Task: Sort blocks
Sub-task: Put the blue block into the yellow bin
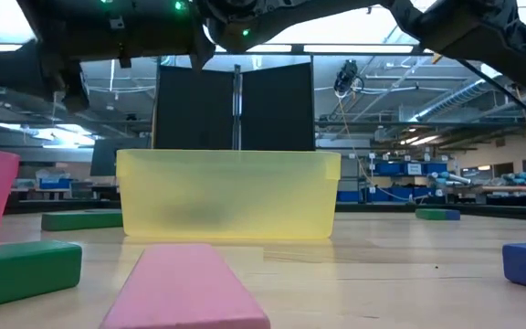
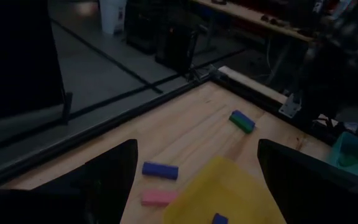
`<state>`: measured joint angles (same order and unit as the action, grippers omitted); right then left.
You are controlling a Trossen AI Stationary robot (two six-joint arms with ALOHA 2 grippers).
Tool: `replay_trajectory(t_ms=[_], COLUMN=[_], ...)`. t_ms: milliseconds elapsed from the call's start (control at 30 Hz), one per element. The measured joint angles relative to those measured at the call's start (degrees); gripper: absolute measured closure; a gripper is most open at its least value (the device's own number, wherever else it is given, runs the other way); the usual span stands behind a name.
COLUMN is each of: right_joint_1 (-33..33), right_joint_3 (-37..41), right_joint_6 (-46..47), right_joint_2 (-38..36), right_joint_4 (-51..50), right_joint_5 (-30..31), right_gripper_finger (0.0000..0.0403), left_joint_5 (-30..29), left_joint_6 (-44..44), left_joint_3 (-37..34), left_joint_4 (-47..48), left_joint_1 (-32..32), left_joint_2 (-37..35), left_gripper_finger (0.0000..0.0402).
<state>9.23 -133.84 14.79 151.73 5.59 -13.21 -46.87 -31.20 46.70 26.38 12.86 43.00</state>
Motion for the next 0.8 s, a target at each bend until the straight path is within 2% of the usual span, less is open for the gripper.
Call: replay_trajectory(t_ms=[167, 300, 400, 533, 667, 800], right_joint_1=[-0.3, -1.6, -2.6, -3.8, -4.1, -2.8], right_joint_3=[3.0, 11.9, 23.7, 43.2, 61.7, 75.8], right_joint_6=[-1.9, -2.0, -1.9, -1.4, -1.8, -1.7], right_joint_2=[-4.1, -9.4, -16.1, -28.2, -40.9, -54.1], right_joint_4=[-1.1, 1.4, 9.0, 20.1, 22.7, 25.8], right_joint_5=[0.0, 2.8, 7.4, 15.0, 25.7, 36.4], right_gripper_finger=[0.0107, 0.0133, 0.0146, 0.0154, 0.0156, 0.0155], left_joint_5=[-0.1, -0.2, -0.1, 4.0, 9.2, 15.7], left_joint_6=[-7.7, -12.5, -14.3, -16.4, -21.7, -24.6], left_joint_3=[0.0, 0.0, 0.0, 0.0, 0.0, 0.0], left_joint_4=[6.3, 10.6, 11.9, 12.8, 15.8, 20.1], left_joint_1=[-0.1, -0.1, -0.1, -0.1, -0.9, -3.8], left_joint_2=[0.1, 0.5, 1.0, 2.5, 6.5, 13.1], left_gripper_finger=[0.0062, 0.0062, 0.0062, 0.0062, 0.0062, 0.0062])
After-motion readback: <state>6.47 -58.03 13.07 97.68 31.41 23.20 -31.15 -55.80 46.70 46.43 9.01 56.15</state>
